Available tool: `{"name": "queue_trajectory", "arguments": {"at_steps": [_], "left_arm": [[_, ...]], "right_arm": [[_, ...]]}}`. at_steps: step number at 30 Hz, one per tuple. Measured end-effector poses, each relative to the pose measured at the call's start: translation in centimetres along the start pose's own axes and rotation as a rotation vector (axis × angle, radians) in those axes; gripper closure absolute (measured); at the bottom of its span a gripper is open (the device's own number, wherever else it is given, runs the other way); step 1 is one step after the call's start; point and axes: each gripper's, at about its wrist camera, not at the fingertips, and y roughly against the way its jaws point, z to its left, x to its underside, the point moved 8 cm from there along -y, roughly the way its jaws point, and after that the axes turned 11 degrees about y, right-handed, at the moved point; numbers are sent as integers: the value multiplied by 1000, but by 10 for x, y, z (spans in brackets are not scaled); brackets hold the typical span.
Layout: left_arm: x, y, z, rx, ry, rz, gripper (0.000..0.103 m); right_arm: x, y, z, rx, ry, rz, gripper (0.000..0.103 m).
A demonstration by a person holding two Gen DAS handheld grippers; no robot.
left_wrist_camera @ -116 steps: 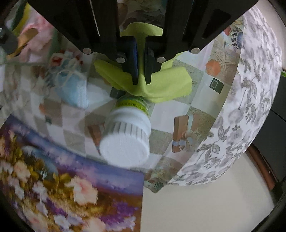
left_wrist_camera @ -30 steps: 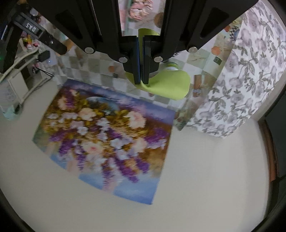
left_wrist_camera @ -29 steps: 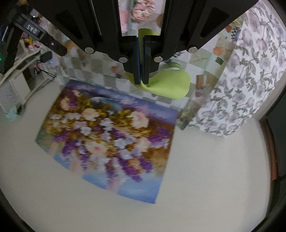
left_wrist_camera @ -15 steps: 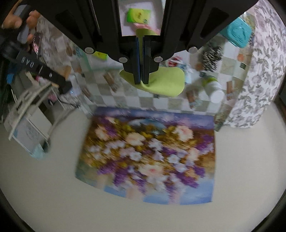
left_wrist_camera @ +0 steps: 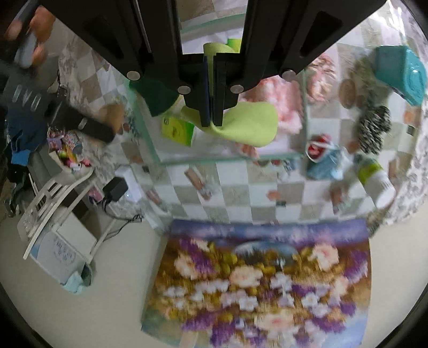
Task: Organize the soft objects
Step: 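Carry the lime-green cloth and tan sponge over the white tray with both grippers, then open the left gripper to drop the cloth in the tray while the right gripper releases the sponge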
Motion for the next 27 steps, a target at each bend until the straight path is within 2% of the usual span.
{"name": "queue_trajectory", "arguments": {"at_steps": [6, 13, 25, 27], "left_arm": [[16, -30, 8, -24, -6, 32, 101], [43, -68, 35, -71, 78, 173, 101], [59, -69, 49, -87, 129, 252, 99], [59, -69, 49, -93, 134, 260, 94]], "right_arm": [[50, -49, 7, -18, 1, 168, 49], [91, -84, 12, -8, 15, 305, 49], [123, -103, 2, 15, -7, 411, 49], [125, -103, -1, 20, -12, 415, 42]]}}
